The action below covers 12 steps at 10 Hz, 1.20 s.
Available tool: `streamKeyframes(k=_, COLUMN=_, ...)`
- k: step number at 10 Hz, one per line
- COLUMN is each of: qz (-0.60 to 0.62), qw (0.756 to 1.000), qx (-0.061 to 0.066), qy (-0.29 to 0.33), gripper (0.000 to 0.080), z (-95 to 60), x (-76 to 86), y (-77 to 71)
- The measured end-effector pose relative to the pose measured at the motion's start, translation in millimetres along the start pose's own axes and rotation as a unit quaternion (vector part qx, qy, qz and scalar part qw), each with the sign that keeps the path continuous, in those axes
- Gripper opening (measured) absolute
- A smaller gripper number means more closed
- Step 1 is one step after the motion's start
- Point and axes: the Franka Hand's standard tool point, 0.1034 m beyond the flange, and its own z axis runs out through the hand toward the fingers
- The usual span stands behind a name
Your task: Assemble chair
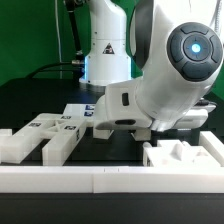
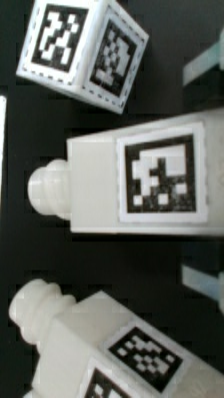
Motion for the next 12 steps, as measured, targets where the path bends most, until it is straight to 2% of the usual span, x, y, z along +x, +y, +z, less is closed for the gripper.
streamKeyframes(k=3, qz=-0.001, qw=1.0, qx=0.001, qy=0.006, gripper=0.0289, z=-11.3, x=0.0, y=-2.2)
streamKeyframes(k=4, qz=-0.002, qw=1.0, qx=0.008, qy=0.002, gripper=0.0289, z=-22.8, x=-3.4, y=-5.0)
streamKeyframes(k=5, qz=-0.001, qw=1.0, qx=0.02, qy=0.002, gripper=0.0289, z=-39.1, x=-6.7, y=-7.5)
streamKeyframes(k=6, qz=-0.005, qw=1.0, qx=0.023, qy=0.008, gripper=0.0291, z=-54.8, x=-8.4, y=-6.6)
streamKeyframes(k=7, qz=-0.006, qw=0.999, qx=0.024, qy=0.021, gripper=0.0291, z=-62.5, x=-6.7, y=-4.6)
streamKeyframes(k=10, qz=-0.006, qw=0.999, qx=0.023, qy=0.03, gripper=0.0291, z=-59.8, x=-3.2, y=-4.5)
streamKeyframes(k=12, qz=-0.003, qw=0.993, qx=0.021, qy=0.118, gripper=0.0291, z=-70.8, x=8.3, y=-3.3)
